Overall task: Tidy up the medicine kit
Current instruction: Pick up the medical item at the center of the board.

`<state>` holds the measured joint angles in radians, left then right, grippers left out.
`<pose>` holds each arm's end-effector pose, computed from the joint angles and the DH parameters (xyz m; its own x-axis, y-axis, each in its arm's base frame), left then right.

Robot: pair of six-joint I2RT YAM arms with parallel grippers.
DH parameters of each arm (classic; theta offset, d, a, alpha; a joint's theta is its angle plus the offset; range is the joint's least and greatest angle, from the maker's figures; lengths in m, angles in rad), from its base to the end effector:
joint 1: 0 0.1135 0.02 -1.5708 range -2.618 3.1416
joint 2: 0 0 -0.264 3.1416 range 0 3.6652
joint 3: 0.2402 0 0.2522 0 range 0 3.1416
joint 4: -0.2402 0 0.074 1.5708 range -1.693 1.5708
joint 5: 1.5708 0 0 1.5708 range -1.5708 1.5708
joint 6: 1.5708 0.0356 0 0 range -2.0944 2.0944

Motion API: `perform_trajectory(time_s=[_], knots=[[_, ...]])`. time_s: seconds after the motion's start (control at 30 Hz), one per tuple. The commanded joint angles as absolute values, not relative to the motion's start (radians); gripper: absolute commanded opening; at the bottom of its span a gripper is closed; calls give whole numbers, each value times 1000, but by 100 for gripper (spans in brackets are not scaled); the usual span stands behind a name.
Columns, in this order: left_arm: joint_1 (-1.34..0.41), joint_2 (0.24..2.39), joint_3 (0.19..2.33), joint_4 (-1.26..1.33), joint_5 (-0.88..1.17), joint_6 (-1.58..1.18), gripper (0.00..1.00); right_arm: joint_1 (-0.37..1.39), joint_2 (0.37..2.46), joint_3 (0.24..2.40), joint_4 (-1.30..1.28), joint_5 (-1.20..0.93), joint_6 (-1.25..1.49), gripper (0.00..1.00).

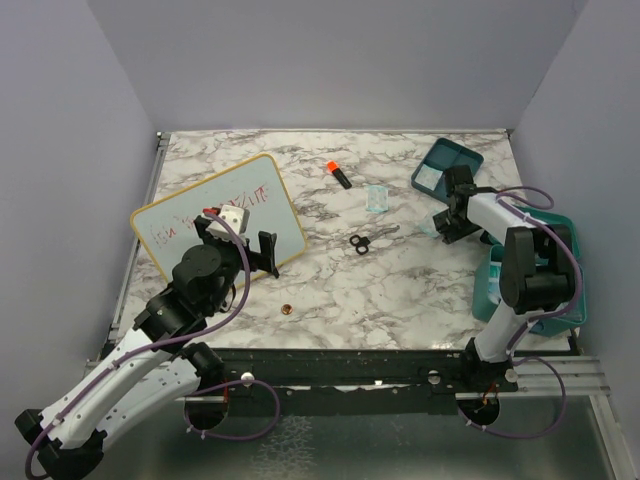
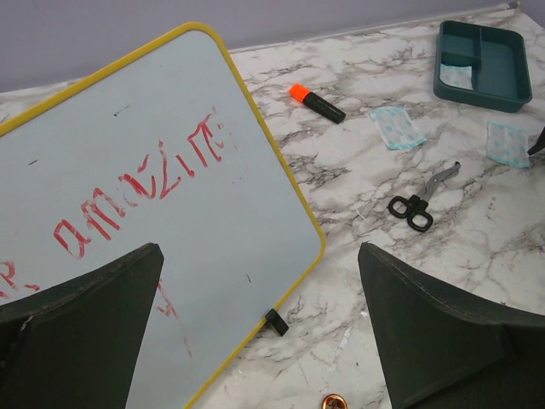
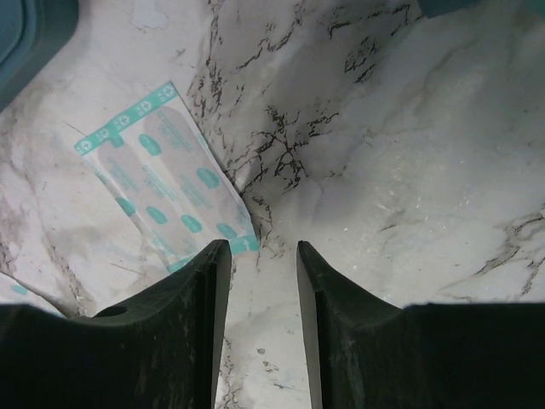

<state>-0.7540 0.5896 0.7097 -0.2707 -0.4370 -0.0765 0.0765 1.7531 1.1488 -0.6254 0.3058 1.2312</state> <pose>0.1136 -0.0860 0.3333 -0.1331 0.0300 -0.9906 0.3059 0.9520 -0.0122 0.3395 0.0153 0.1816 -0.2870 0.8798 -0.3789 0.8951 0.3872 0.2209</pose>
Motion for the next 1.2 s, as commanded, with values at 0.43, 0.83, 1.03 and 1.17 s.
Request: perform_trajectory(time_s=[0.43,0.83,1.03,1.17], knots=[[-752,570,696,-252,-414,-61,99,71,1835,1163,-668,327,1340,42],[-752,568,696,-250,-408,-62,99,71,1858,1168,-653,309,1361,38],[-752,570,696,-249,-409,-62,99,71,1870,1173,-668,283,1380,38],[-752,572,697,-250,-410,-63,99,71,1882,1174,-656,257,1390,36]])
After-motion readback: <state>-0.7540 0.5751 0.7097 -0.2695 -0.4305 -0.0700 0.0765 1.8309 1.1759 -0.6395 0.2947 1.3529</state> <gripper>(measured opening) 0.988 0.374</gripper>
